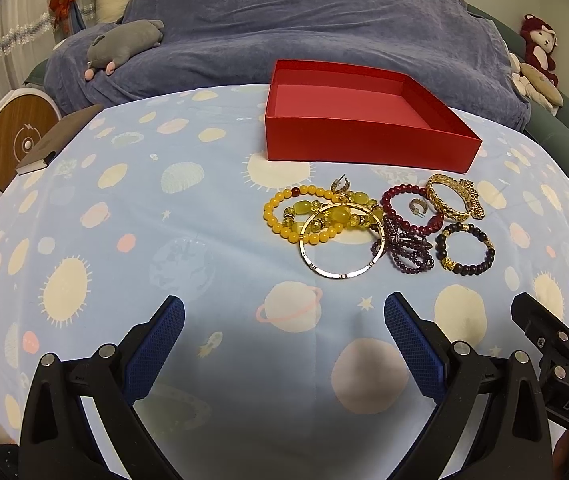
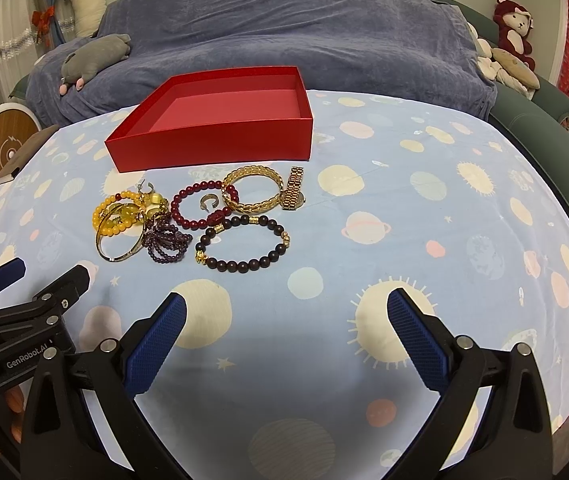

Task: Organize jewelry

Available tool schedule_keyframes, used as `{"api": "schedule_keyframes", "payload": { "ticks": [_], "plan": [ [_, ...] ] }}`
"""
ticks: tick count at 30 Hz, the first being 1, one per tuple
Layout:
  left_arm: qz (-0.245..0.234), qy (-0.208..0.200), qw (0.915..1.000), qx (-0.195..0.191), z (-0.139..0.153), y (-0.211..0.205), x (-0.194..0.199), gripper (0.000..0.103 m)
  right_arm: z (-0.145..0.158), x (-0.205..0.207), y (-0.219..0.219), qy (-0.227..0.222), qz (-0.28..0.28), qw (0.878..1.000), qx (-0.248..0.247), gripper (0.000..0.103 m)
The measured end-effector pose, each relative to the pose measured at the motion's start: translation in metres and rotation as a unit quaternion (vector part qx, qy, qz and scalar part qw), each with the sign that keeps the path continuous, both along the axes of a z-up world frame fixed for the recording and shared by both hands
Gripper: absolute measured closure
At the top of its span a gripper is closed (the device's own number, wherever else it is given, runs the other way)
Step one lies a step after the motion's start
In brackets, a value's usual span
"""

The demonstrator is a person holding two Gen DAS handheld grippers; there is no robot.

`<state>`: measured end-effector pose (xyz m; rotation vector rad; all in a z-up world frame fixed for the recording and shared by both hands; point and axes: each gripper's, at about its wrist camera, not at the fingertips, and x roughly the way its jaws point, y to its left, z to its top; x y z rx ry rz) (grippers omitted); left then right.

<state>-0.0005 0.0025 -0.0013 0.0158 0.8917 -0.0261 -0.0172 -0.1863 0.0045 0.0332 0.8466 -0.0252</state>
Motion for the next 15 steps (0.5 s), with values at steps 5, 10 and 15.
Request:
{"api": "schedule_keyframes", "payload": {
  "ticks": [5,10,15],
  "plan": [
    [0.0,0.0,1.0,0.001,0.0001,0.0004,0.0001,0.007,-0.0001,0.0002,-0.0017,-0.001,0.0,1.0,-0.001,0.007],
    [0.0,0.0,1.0,0.0,0.0002,0.0005,0.0001,0.007,0.0001,0.0001,-0.0011,-0.001,0.0,1.0,-0.001,0.007],
    [0.0,0.001,1.0,0.0,-0.0004,0.001,0.0004,0.007,0.0,0.0001,-0.0003,0.0,0.0,1.0,-0.001,0.007]
  ]
}}
